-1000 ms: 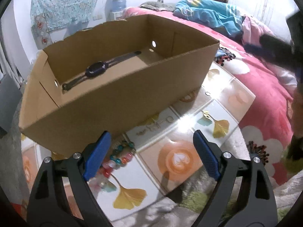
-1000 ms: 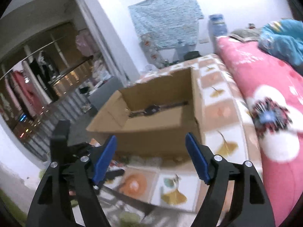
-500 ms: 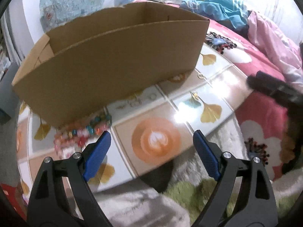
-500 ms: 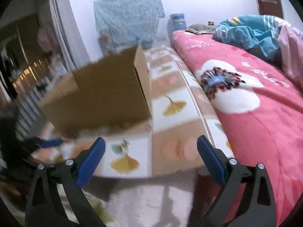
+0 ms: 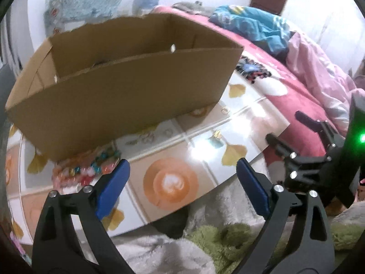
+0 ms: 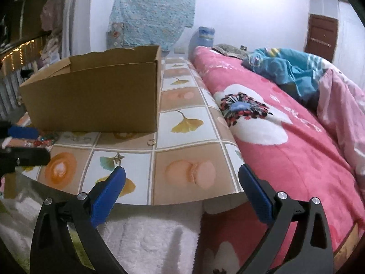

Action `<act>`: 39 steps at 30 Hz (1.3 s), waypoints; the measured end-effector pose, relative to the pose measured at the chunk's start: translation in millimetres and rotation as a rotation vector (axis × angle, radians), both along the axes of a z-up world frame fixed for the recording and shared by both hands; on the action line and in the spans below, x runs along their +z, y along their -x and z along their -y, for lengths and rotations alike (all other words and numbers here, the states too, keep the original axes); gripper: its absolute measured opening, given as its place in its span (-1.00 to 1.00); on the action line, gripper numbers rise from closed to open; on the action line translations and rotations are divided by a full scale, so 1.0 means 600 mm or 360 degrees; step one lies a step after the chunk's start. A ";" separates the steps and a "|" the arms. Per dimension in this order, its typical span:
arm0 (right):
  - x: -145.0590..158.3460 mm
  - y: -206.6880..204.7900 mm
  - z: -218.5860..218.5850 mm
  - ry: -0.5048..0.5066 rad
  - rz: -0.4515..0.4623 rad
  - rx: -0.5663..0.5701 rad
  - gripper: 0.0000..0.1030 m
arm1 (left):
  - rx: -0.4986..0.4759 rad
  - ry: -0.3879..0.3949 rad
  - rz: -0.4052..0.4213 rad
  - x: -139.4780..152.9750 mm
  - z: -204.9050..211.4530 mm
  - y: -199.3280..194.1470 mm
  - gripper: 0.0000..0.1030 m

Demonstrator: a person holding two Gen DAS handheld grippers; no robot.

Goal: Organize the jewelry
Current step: 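Withdraw both tools from the box back toward the table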

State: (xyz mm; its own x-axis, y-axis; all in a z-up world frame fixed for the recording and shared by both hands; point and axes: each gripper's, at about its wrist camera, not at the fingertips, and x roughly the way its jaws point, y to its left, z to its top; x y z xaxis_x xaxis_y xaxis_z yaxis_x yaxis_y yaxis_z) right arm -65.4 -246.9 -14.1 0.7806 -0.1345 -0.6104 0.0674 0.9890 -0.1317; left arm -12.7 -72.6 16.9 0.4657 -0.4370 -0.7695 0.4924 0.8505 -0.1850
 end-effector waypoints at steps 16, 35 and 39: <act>0.003 -0.013 0.017 -0.0222 0.0078 0.0131 0.87 | 0.0008 0.0170 -0.0047 0.000 0.000 -0.017 0.84; 0.040 -0.060 -0.009 -0.0594 0.0039 0.0365 0.83 | -0.0059 -0.0213 0.0093 -0.027 0.036 -0.030 0.83; 0.041 -0.077 -0.022 -0.0645 -0.0009 0.0418 0.69 | -0.0060 -0.0263 0.0140 -0.029 0.033 -0.031 0.76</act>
State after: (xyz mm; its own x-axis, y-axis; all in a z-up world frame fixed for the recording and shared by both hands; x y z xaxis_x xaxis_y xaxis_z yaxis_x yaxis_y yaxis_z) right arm -19.3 -233.7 10.5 0.7529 0.3162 -0.5772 -0.1911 0.9443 0.2681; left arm 5.9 -92.7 -0.4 0.5201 -0.3267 -0.7891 0.5325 0.8465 0.0006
